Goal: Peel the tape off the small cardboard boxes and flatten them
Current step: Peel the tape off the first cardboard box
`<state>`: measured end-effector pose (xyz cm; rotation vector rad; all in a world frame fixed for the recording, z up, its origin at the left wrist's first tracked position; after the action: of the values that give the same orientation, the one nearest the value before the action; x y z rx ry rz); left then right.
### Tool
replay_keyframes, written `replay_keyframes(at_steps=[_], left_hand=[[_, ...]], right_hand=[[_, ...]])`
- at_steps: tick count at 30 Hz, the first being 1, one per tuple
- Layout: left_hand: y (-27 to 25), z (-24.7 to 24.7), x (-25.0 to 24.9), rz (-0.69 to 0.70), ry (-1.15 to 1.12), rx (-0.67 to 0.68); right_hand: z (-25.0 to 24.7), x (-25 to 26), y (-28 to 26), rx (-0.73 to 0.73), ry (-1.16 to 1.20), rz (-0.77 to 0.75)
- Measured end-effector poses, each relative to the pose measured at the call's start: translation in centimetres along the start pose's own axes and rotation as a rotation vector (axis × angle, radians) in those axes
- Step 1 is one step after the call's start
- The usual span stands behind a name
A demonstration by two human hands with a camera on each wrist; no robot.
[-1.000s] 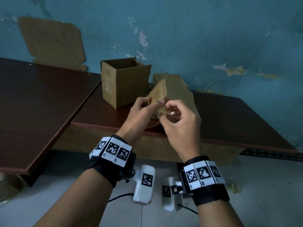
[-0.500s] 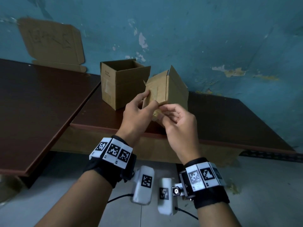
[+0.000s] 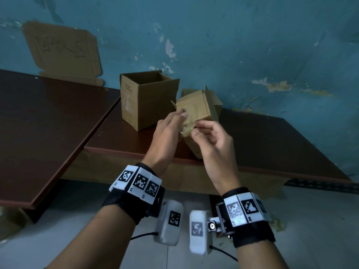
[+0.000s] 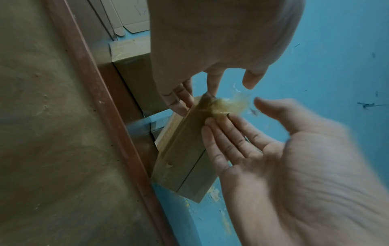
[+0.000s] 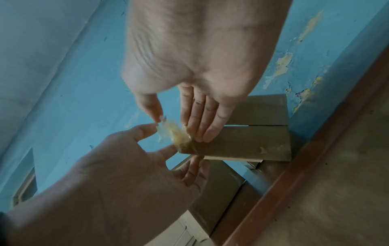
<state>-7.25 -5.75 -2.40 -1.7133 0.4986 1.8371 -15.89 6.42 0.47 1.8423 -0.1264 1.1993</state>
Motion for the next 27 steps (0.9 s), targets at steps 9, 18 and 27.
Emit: replay_keyframes(at_steps=[9, 18, 27], left_hand=[[-0.6, 0.4, -0.5, 0.053, 0.007, -0.007], [-0.6, -0.1, -1.4, 0.257, 0.101, -0.026], [-1.0, -0.2, -2.0, 0.421, 0.279, -0.162]], right_hand=[[-0.5, -0.3, 0.3, -0.053, -0.041, -0.03], [-2.4, -2.1, 0.6, -0.261, 0.252, 0.085], [-2.7, -1.2, 0.8, -0.294, 0.277, 0.047]])
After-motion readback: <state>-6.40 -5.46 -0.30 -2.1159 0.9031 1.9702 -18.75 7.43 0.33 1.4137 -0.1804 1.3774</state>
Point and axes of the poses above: each hand's wrist, its own y-axis towards the middle knuckle, its own z-axis out of the palm, x = y × z, the point moved 9 cm from there along y, towards the middle knuckle, and after that the axes turned 15 degrees about -z, right-handed, at the moved point
